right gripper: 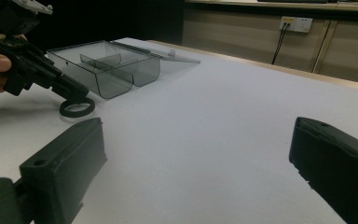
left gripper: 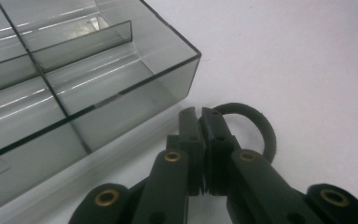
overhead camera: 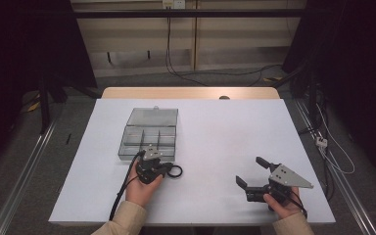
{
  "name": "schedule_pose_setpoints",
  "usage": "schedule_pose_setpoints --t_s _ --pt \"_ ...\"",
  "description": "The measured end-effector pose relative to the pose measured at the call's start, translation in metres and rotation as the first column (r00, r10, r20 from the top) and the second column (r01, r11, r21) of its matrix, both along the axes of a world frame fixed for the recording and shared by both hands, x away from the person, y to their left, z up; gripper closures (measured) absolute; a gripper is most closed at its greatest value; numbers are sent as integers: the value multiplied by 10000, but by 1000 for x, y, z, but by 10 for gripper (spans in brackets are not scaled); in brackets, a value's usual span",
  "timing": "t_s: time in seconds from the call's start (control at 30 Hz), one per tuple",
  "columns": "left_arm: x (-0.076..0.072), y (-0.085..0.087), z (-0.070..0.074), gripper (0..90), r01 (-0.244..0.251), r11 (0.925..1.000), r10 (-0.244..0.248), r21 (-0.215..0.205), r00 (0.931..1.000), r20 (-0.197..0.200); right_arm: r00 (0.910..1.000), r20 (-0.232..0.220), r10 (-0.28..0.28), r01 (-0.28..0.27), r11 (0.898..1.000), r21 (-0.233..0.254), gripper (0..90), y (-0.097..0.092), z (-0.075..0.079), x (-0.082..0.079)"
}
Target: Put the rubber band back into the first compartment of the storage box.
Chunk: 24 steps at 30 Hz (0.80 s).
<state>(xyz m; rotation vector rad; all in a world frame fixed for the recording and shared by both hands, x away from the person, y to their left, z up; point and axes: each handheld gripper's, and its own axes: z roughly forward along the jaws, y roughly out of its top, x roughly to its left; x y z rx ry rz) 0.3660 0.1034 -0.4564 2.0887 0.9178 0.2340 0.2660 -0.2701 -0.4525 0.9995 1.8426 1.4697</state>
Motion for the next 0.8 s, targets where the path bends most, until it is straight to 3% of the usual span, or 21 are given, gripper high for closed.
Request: schedule_pose_setpoints --t_s 0.6,0.8 --pt "2 16 28 882 78 9981 -99 -606 9993 -351 10000 42 50 -50 10000 25 33 1 0 0" --pt "5 19 33 882 212 9986 -238 -488 9983 -528 9999 50 118 -118 9999 7 34 2 0 0"
